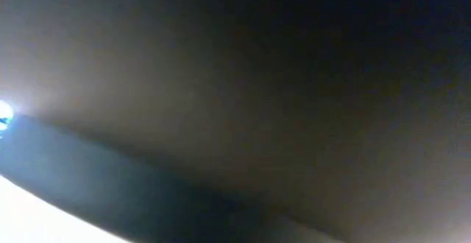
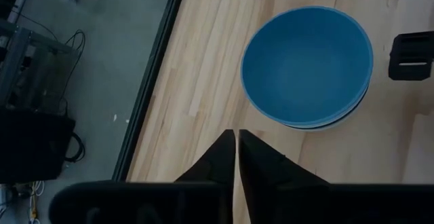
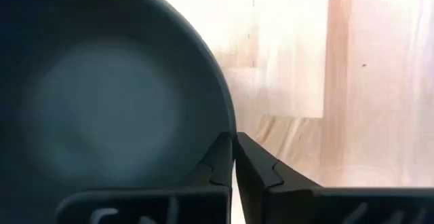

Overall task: Nest bowls inside each other
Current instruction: Stack the black bowl on top of the blue bowl

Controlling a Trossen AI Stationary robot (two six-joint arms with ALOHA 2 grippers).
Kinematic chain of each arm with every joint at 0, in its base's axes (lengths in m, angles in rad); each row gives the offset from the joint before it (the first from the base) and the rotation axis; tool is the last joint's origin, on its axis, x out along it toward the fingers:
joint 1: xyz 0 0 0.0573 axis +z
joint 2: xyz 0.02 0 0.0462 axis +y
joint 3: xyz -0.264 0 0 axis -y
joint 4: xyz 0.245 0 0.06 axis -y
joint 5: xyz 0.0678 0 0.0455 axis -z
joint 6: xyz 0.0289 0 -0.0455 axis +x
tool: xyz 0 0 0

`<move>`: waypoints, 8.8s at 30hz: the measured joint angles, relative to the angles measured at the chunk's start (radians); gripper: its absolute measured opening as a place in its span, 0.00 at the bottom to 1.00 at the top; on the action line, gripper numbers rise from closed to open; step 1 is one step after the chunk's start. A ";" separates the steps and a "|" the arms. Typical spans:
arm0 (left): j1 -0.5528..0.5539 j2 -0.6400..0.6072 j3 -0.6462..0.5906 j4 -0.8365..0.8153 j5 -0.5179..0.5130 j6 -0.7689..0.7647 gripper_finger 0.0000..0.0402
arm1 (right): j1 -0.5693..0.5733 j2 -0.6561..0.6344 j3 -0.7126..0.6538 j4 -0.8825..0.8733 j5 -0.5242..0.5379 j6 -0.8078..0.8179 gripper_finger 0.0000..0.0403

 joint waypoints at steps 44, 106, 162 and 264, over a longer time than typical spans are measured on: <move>0.000 0.000 0.000 0.000 0.000 0.004 0.07 | -0.005 -0.201 0.001 -0.137 0.218 -0.137 0.00; 0.114 0.000 0.000 0.000 -0.001 0.062 0.07 | -0.506 -0.472 0.001 -0.409 0.014 0.000 0.00; 0.182 0.000 0.000 0.000 -0.001 0.061 0.04 | -0.495 -0.322 0.089 -0.453 0.004 -0.006 0.25; 0.268 -0.002 0.001 0.001 -0.013 0.061 0.04 | -0.470 -0.356 -0.058 0.036 -0.072 -0.306 0.00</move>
